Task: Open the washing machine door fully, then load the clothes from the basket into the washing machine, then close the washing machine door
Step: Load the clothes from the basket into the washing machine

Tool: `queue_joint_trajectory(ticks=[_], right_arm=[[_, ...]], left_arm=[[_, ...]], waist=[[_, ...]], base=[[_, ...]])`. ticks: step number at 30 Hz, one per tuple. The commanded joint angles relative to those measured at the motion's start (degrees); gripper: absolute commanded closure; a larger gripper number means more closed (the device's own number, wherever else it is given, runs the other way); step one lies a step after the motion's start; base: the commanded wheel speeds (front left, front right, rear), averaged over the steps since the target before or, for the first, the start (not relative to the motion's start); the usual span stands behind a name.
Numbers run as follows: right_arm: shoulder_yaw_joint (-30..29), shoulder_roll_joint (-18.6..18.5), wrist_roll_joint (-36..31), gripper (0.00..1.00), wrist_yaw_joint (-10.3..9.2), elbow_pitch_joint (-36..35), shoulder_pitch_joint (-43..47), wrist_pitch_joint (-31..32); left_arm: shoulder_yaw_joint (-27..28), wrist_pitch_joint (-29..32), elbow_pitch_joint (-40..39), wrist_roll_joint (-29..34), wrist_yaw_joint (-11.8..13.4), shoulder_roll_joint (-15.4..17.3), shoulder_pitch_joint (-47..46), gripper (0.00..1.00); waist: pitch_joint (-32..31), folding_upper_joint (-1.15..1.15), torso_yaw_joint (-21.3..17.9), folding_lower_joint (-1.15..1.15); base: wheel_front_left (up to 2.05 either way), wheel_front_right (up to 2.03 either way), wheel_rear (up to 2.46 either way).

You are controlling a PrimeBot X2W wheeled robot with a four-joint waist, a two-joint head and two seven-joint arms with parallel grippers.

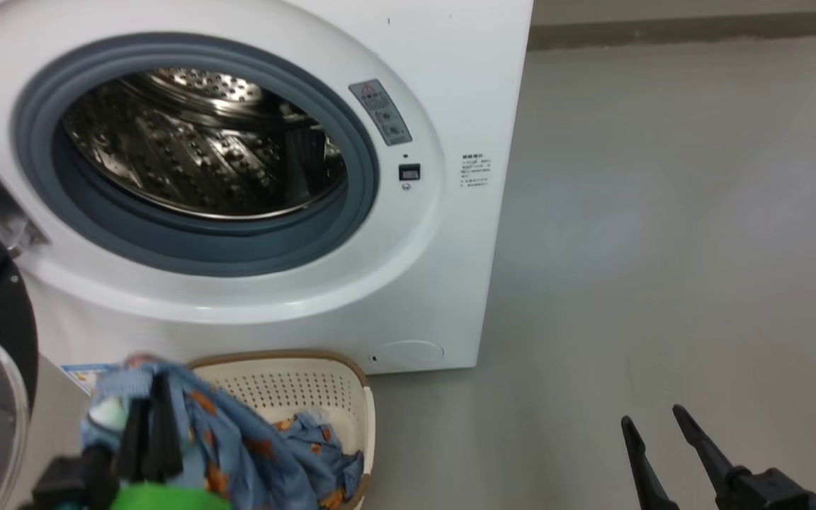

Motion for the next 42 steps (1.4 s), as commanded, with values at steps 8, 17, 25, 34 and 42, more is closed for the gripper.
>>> queue_joint_trajectory(ticks=[8,17,25,34,42], right_arm=[[3.8,0.1,1.3,0.00,0.09,-1.4,-7.5,-0.3],[6.9,0.3,2.4,0.00,0.09,-0.5,-11.4,-0.3],[9.7,-0.7,3.5,0.00,0.09,-0.4,-14.4,-0.3],[11.8,-2.4,4.8,0.00,0.09,-0.5,-17.2,-0.3],[13.3,-3.4,5.6,0.00,0.09,-1.1,-17.9,-0.3]], left_arm=[[3.6,-0.5,8.2,1.9,-2.0,2.0,-21.5,1.00],[7.0,-0.5,21.3,4.2,-2.2,7.4,-40.4,1.00],[9.0,-0.5,32.2,6.0,-1.8,11.2,-54.0,1.00],[10.2,-0.5,41.4,7.5,-1.8,14.5,-66.7,1.00],[12.3,-0.5,43.9,7.6,-1.9,17.7,-74.3,1.00]], waist=[[9.1,0.00,-5.5,0.00],[18.2,0.00,-12.3,0.00],[25.7,0.00,-15.8,0.00],[33.0,0.00,-17.4,0.00],[37.4,0.00,-18.2,0.00]], base=[[0.00,0.00,0.00],[0.00,0.00,0.00],[0.00,0.00,0.00],[0.00,0.00,0.00],[0.00,0.00,0.00]])
